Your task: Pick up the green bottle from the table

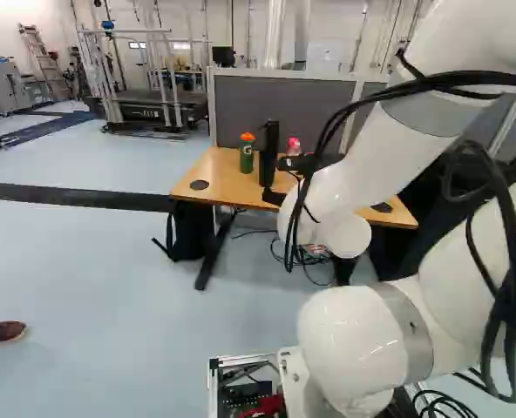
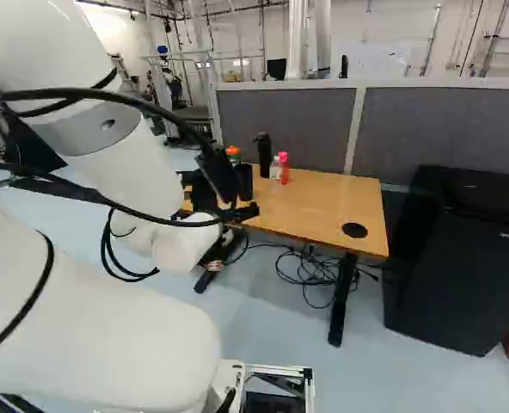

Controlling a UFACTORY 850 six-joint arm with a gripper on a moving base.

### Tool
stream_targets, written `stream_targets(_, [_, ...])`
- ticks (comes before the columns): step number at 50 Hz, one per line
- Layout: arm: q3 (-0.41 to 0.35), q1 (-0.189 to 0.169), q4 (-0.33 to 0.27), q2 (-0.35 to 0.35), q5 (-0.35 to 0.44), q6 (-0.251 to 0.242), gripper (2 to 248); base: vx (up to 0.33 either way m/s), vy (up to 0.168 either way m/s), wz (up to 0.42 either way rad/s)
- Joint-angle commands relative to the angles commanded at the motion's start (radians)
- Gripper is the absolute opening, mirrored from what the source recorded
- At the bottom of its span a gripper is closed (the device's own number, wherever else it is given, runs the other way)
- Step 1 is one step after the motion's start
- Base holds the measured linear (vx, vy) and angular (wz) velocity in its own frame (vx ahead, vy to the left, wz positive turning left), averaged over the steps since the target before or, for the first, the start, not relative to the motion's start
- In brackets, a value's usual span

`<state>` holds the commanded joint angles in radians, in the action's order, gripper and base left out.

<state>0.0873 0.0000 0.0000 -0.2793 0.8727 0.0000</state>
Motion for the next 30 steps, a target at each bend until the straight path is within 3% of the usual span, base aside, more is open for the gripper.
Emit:
stream_targets(13, [0.0,0.0,0.0,0.0,0.0,0.0,247,0.046,0.073,-0.018])
stream_targets(30, [0.0,0.0,0.0,0.0,0.0,0.0,247,0.103,0.177,-0.023])
